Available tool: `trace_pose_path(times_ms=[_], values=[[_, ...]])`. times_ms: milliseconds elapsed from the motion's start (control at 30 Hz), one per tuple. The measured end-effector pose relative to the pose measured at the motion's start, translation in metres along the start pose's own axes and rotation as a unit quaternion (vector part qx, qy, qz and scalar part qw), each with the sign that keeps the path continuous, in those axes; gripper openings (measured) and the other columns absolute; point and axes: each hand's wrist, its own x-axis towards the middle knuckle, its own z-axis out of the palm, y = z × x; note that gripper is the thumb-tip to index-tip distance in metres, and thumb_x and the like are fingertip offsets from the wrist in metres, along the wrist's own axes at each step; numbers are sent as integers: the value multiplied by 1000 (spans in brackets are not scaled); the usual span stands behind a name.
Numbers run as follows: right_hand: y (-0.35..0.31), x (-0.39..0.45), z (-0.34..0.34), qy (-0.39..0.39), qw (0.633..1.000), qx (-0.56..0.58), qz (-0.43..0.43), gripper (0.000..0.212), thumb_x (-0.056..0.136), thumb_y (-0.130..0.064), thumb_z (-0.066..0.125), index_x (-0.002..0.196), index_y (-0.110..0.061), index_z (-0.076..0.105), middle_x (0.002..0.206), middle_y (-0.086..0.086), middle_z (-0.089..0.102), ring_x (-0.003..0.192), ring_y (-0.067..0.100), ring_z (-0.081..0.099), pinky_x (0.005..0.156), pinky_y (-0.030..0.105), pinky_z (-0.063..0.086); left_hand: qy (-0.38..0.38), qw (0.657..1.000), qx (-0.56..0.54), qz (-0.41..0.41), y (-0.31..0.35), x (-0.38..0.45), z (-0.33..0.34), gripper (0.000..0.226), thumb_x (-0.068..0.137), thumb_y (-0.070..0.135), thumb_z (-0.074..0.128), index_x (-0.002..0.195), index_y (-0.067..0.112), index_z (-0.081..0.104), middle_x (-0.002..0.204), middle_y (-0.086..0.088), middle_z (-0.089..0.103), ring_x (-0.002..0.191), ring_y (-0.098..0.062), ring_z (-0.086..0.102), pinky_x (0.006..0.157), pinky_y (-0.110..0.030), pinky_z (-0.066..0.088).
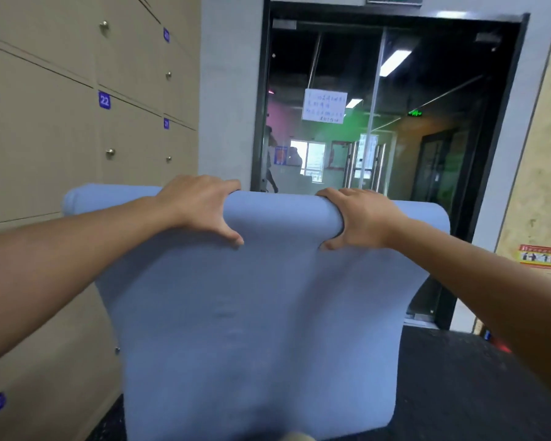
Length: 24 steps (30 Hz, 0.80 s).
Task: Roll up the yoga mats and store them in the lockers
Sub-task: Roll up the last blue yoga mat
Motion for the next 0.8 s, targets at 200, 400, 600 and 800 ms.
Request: trace_pose_path(times_ms=[200, 400, 600, 800], values=[[-7, -35, -52, 22, 1000, -17, -9, 95, 60, -79, 72, 139, -40, 38, 122, -5, 64, 112, 25, 60, 89, 39, 47, 15, 1000, 15, 2, 11, -35, -49, 78, 52, 88, 72, 95, 30, 42, 83, 8, 61, 77, -22, 58, 57, -33, 39], [-37, -99, -71, -13, 999, -11, -29, 102, 68, -81, 70, 150, -38, 27, 135, -10, 52, 118, 19, 55, 85, 31, 39, -24, 1000, -5, -10, 29, -98, -69, 80, 50, 89, 71, 100, 31, 50, 76, 11, 61, 72, -11, 56, 59, -33, 47], [-71, -176, -80, -62, 997, 14, -46, 96, 70, -82, 65, 148, -45, 23, 136, -18, 50, 118, 13, 55, 84, 31, 42, -103, 993, -48, -12, 49, -165, -72, 83, 39, 98, 64, 95, 37, 49, 80, 10, 66, 75, -11, 62, 67, -42, 56], [-106, -240, -70, -135, 987, 47, -69, 95, 70, -85, 61, 148, -47, 22, 143, -21, 49, 127, 8, 48, 102, 34, 45, -211, 970, -124, -6, 75, -230, -64, 69, 44, 85, 74, 98, 47, 53, 85, 25, 66, 78, 2, 62, 70, -33, 56]])
